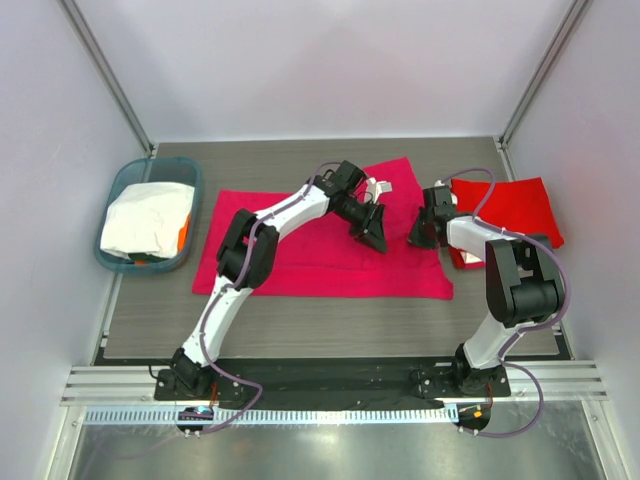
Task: Fold and stack the t-shirts
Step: Flatten the tshirt out
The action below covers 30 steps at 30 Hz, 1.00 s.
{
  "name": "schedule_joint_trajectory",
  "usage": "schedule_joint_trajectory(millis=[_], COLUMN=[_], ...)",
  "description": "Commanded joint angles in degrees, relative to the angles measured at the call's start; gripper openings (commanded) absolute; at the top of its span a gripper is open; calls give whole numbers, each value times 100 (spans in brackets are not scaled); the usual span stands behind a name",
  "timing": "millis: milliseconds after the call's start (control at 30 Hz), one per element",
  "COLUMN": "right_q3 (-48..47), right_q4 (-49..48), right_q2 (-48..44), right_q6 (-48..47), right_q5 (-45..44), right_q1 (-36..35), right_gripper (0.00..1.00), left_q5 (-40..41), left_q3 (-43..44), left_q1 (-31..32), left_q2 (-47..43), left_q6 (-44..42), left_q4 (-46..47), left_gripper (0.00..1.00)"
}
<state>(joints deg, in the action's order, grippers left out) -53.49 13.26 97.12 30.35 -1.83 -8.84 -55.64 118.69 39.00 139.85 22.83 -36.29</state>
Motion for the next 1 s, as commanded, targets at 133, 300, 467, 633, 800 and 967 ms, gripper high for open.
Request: schedule_joint_trajectory(millis=[133,300,467,633,800,967], right_q3=[164,173,164,138,137,173], right_q4=[151,142,142,151,151,160], right_q2=[158,149,149,132,132,96], right_q6=[33,50,50,41,33,24], right_q5=[33,59,95,112,103,112], right_q1=[58,58,67,75,111,128], right_gripper=[1,1,1,1,1,1], left_q5=[1301,1494,1599,1416,1406,1626], left_q3=[-555,-717,-154,319,1032,1165], left_q1=[-191,-270,-270,-218,-113,-68], left_q2=[-933,-1110,-705,-145,349,508], left_q6=[404,688,688,898,1013,1145], left_q4=[524,1318,1221,1599,1362,1326], left_gripper=[45,62,70,69,68,66])
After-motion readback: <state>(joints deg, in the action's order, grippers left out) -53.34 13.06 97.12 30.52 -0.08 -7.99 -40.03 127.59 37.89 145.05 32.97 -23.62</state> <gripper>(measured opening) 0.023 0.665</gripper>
